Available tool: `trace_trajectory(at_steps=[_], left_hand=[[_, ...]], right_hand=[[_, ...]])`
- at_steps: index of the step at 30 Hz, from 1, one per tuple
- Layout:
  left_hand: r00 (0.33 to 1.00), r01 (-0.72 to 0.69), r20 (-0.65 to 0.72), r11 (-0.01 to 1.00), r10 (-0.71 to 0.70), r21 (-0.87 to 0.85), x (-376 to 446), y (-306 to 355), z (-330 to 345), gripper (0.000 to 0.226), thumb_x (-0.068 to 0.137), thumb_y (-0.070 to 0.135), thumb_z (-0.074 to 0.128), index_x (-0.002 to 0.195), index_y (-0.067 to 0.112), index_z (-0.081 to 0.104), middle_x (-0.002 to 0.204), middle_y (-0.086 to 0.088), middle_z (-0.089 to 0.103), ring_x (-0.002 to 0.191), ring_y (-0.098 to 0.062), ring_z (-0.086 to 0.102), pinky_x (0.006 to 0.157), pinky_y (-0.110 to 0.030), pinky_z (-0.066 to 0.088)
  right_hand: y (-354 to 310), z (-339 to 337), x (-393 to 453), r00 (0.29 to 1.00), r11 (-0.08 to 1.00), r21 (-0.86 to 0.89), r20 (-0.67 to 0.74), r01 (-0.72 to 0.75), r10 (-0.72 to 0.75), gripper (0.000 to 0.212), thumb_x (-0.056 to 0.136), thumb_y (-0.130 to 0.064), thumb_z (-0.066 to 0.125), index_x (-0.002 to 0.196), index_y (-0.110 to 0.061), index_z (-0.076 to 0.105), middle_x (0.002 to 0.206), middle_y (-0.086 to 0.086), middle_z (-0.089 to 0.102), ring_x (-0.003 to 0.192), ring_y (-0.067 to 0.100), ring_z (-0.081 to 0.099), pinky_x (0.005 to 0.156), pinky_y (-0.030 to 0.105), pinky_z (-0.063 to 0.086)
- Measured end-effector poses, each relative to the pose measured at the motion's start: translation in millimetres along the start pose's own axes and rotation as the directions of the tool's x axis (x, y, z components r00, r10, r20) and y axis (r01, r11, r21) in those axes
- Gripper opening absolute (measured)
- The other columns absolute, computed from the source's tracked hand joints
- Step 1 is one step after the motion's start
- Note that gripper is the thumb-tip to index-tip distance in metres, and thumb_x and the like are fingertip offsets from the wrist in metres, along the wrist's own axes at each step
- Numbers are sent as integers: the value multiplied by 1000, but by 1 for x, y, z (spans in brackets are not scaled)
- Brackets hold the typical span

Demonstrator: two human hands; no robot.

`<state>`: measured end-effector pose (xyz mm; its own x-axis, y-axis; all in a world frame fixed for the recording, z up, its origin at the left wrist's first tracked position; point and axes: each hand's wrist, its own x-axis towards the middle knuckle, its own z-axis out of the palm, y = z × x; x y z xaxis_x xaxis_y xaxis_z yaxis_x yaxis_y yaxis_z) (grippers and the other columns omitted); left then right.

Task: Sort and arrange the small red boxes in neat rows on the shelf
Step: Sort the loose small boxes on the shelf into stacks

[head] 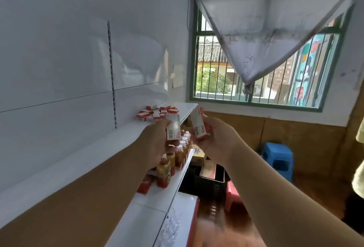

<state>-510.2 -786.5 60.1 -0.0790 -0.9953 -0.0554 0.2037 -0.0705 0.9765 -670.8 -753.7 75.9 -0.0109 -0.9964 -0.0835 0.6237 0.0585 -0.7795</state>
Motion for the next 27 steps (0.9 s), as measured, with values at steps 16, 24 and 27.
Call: trace_trajectory(at_steps=[16,24,27], left_hand=[[998,-53,-17,995,55,85,296,-51,163,29,102,34,42,117,20,63,92,-13,71,79,-25,61,69,-35,49],[993,-43,-105,998,49,54,455,-64,178,30,101,43,42,106,23,64,100,-17,72,78,-25,65,65,-34,52],[989,-22,-146,999,26,27,515,-49,169,26,102,39,43,107,22,62,103,-17,71,86,-28,68,64,-34,57]], right_hand=[[-112,-154,314,992,993,-91,-109,-69,59,29,97,-30,54,111,-7,64,87,12,65,70,23,62,61,28,47],[-119,-170,488,997,1000,-21,-72,-4,2,25,98,-23,54,114,-5,61,89,14,62,79,26,63,72,36,57],[-127,-158,552,1000,998,-68,-28,4,-6,25,97,-26,55,113,-7,61,97,16,62,87,29,62,84,38,56]])
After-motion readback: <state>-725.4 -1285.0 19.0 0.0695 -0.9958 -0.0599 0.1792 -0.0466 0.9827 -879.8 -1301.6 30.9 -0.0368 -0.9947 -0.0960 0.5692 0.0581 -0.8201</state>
